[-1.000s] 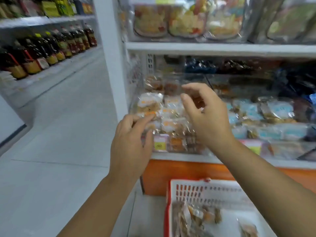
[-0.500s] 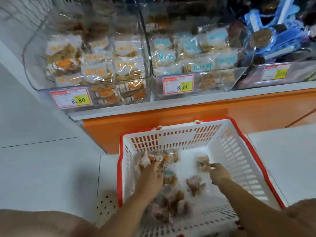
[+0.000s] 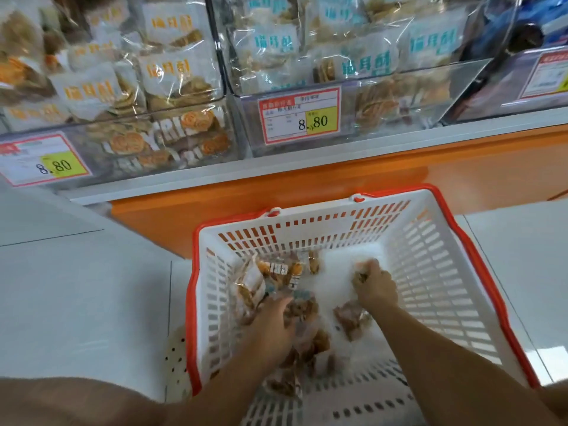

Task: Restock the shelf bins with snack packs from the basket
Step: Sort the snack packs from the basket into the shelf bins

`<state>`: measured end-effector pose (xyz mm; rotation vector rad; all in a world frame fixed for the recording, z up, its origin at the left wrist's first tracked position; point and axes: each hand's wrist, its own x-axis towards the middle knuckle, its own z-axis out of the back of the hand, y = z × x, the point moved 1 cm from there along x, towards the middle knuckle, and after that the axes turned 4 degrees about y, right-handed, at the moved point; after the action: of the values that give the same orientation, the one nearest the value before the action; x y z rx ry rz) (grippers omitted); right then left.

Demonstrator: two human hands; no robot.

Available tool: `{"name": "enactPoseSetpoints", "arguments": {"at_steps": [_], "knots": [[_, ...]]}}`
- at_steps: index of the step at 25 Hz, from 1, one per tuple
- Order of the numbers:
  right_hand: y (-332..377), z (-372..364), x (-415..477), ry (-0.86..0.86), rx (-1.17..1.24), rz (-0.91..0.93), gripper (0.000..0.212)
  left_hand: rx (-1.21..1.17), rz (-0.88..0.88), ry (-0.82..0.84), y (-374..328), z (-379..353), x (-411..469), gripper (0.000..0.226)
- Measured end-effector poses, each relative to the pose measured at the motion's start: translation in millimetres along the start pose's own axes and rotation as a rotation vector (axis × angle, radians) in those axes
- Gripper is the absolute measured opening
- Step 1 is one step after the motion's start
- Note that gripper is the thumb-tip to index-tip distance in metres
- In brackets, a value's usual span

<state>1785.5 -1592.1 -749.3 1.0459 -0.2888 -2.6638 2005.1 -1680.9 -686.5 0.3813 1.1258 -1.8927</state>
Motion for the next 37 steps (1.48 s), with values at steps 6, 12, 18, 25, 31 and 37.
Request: {"name": "enactPoseSetpoints", "arguments": {"at_steps": [6,12,18,25,31,37], "knots": [[22,-20,-20,-0.002,0.202,0.025,0.06,-0.135,0.056,-0.006,-10,8,2,0.047],[71,16,-82,0.125,0.774,0.459,0.059,-0.695,0.175,0.061,-40,36,6,0.051],[85,31,-132,0.295,0.788,0.589,0.036,-1.082,0.029,0.034,-44,63,-16,0.019],[79,55,-164,0.339,1.004,0.509,0.012,-1.065,-0.116,0.091,-33,71,-50,0.037],[80,57,-184,0.327,1.026,0.489,0.012,-0.993,-0.179,0.033,-37,76,-70,0.036],[88,74,-199,0.427,0.882,0.597,0.022,-0.863,-0.223,0.023,-41,105,-84,0.046]]}}
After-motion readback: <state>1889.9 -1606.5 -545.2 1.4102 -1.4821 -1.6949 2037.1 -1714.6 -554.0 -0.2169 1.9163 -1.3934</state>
